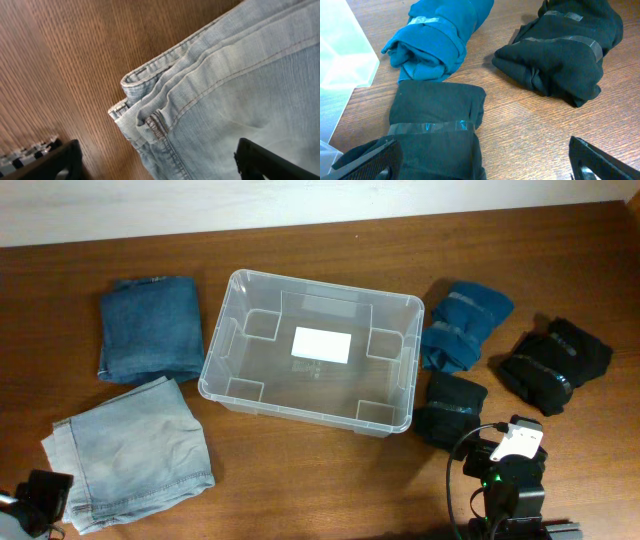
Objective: Pack container
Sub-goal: 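Reach the left gripper to the light-blue jeans and grasp its edge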
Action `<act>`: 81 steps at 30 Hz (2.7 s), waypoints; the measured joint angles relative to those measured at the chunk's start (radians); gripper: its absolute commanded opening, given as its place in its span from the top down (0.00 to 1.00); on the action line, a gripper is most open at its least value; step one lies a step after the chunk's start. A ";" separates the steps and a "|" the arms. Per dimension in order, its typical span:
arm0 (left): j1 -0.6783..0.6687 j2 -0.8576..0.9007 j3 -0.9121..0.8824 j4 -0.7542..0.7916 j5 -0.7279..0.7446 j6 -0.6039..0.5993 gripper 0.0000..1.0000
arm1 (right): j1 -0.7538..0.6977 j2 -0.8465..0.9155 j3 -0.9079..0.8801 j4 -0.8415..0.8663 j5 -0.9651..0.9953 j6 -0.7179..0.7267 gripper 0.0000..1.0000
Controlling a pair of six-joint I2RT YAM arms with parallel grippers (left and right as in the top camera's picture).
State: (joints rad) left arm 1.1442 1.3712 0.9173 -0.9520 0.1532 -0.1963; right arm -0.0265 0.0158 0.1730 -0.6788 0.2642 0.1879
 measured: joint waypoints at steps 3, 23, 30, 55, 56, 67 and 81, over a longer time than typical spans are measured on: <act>0.000 0.000 0.000 0.002 -0.028 0.034 0.04 | 0.000 0.000 0.000 0.000 0.000 0.000 0.02; 0.001 0.250 -0.037 0.136 0.069 0.267 0.07 | 0.000 0.000 0.000 0.000 0.000 0.000 0.02; 0.001 0.278 -0.037 0.157 0.081 0.279 0.11 | 0.000 0.000 0.000 0.000 0.000 0.000 0.02; 0.020 0.466 0.008 0.214 0.545 0.359 0.27 | 0.000 0.000 0.000 0.000 -0.001 0.000 0.02; 0.019 0.466 0.009 0.206 0.558 0.358 0.22 | 0.000 0.000 0.000 0.000 0.000 0.000 0.02; 0.017 0.465 0.010 0.098 0.555 0.351 0.22 | 0.000 0.000 0.000 0.000 0.000 0.000 0.02; -0.005 0.448 0.014 0.018 0.448 0.177 0.08 | 0.000 0.000 0.000 0.000 0.000 0.000 0.02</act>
State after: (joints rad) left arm 1.1397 1.8194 0.9318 -0.9344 0.6010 -0.0189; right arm -0.0265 0.0158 0.1730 -0.6792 0.2642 0.1879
